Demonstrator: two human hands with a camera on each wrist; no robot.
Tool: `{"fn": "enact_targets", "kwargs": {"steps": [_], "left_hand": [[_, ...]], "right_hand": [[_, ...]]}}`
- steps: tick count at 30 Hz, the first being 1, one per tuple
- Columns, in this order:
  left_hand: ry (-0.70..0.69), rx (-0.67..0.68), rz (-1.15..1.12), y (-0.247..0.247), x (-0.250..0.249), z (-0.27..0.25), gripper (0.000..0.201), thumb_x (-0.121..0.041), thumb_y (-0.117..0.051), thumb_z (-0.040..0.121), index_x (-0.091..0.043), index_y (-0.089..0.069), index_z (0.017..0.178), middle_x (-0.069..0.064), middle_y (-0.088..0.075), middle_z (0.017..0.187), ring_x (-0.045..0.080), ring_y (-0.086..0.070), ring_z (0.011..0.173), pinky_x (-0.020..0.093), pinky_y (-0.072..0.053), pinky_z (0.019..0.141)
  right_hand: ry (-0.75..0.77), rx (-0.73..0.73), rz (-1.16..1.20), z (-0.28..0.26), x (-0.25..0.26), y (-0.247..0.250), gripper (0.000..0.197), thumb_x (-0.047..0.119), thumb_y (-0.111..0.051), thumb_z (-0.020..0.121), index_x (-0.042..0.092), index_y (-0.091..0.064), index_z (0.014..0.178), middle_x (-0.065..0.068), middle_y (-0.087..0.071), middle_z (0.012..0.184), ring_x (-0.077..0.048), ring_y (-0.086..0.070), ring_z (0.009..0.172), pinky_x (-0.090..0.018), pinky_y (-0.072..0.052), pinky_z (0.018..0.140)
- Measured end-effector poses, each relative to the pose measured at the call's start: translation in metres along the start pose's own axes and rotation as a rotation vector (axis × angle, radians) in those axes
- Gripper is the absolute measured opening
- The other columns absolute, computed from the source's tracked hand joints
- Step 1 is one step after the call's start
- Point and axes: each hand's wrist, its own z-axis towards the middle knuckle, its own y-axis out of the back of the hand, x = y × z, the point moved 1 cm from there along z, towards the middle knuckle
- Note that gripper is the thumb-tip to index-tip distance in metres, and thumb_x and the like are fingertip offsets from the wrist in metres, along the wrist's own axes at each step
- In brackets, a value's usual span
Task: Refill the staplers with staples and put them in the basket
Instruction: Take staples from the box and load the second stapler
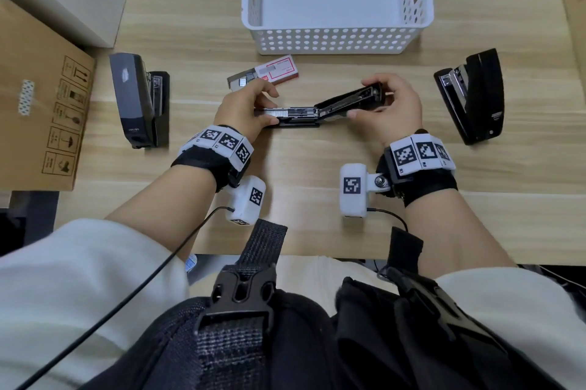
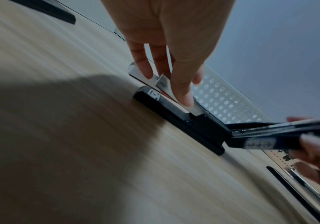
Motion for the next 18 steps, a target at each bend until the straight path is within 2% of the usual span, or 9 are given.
{"fn": "enact_targets", "kwargs": {"steps": [3, 6, 7, 10, 11, 13, 14, 16, 18], "left_hand": [[0.005, -0.009, -0.025, 0.001, 0.001, -0.002, 0.036, -0.005, -0.073, 0.070, -0.024, -0.056, 0.096, -0.014, -0.061, 0.079, 0.011, -0.060, 0.086, 0.021, -0.041, 0.079], [0.016, -0.009, -0.047, 0.002, 0.003, -0.003, 0.037, -0.004, -0.073, 0.070, -0.024, -0.057, 0.096, -0.013, -0.062, 0.079, 0.011, -0.060, 0.085, 0.021, -0.042, 0.079], [0.023, -0.009, -0.055, 0.002, 0.003, -0.003, 0.037, -0.004, -0.073, 0.070, -0.024, -0.057, 0.096, -0.013, -0.062, 0.078, 0.011, -0.059, 0.084, 0.023, -0.044, 0.079], [0.035, -0.009, -0.092, 0.005, 0.004, -0.003, 0.040, -0.003, -0.074, 0.069, -0.026, -0.056, 0.096, -0.015, -0.062, 0.076, 0.012, -0.060, 0.082, 0.029, -0.050, 0.084], [0.037, -0.009, -0.101, 0.006, 0.004, -0.003, 0.041, -0.004, -0.074, 0.068, -0.027, -0.055, 0.096, -0.014, -0.063, 0.076, 0.013, -0.061, 0.083, 0.031, -0.050, 0.085], [0.043, -0.007, -0.114, 0.008, 0.006, -0.003, 0.043, -0.005, -0.075, 0.067, -0.028, -0.054, 0.097, -0.012, -0.064, 0.078, 0.014, -0.062, 0.083, 0.034, -0.051, 0.085], [0.043, -0.005, -0.114, 0.008, 0.007, -0.003, 0.044, -0.006, -0.075, 0.067, -0.030, -0.054, 0.097, -0.013, -0.064, 0.078, 0.014, -0.062, 0.083, 0.036, -0.051, 0.085], [0.047, -0.004, -0.122, 0.009, 0.008, -0.003, 0.046, -0.007, -0.076, 0.066, -0.034, -0.051, 0.094, -0.015, -0.063, 0.076, 0.015, -0.063, 0.083, 0.038, -0.051, 0.085], [0.053, -0.013, -0.147, 0.009, 0.009, -0.003, 0.048, -0.006, -0.076, 0.066, -0.034, -0.051, 0.097, -0.016, -0.060, 0.073, 0.012, -0.060, 0.077, 0.035, -0.051, 0.083]], "right_hand": [[0.083, 0.064, -0.002, 0.002, 0.017, -0.009, 0.045, 0.006, -0.079, 0.055, 0.032, -0.058, 0.085, 0.010, -0.053, 0.094, -0.005, -0.054, 0.085, -0.026, -0.047, 0.080], [0.108, 0.191, -0.031, 0.005, 0.031, -0.022, 0.047, 0.001, -0.076, 0.057, 0.032, -0.056, 0.086, 0.014, -0.057, 0.092, 0.000, -0.053, 0.082, -0.017, -0.042, 0.078], [0.123, 0.227, -0.040, 0.005, 0.035, -0.026, 0.047, -0.001, -0.075, 0.058, 0.032, -0.055, 0.087, 0.012, -0.060, 0.095, 0.002, -0.053, 0.082, -0.012, -0.041, 0.077], [0.192, 0.259, -0.080, 0.006, 0.047, -0.041, 0.051, -0.003, -0.070, 0.060, 0.037, -0.055, 0.087, -0.002, -0.064, 0.103, -0.006, -0.054, 0.082, 0.000, -0.036, 0.068], [0.206, 0.266, -0.085, 0.006, 0.050, -0.045, 0.049, -0.005, -0.067, 0.061, 0.032, -0.059, 0.092, -0.003, -0.062, 0.101, -0.004, -0.053, 0.079, 0.001, -0.035, 0.067], [0.216, 0.288, -0.113, 0.005, 0.056, -0.052, 0.047, -0.007, -0.063, 0.061, 0.016, -0.065, 0.102, 0.001, -0.055, 0.096, 0.004, -0.048, 0.075, 0.002, -0.035, 0.067], [0.222, 0.306, -0.137, 0.005, 0.058, -0.056, 0.047, -0.007, -0.062, 0.062, 0.012, -0.065, 0.104, 0.002, -0.052, 0.096, 0.003, -0.047, 0.075, 0.001, -0.035, 0.066], [0.241, 0.353, -0.204, 0.005, 0.063, -0.064, 0.044, -0.005, -0.061, 0.062, 0.011, -0.066, 0.103, 0.003, -0.050, 0.095, -0.007, -0.049, 0.080, -0.004, -0.034, 0.067], [0.256, 0.406, -0.299, 0.005, 0.067, -0.073, 0.042, 0.004, -0.061, 0.062, 0.015, -0.066, 0.102, 0.003, -0.048, 0.094, -0.017, -0.050, 0.092, -0.018, -0.037, 0.073]]}}
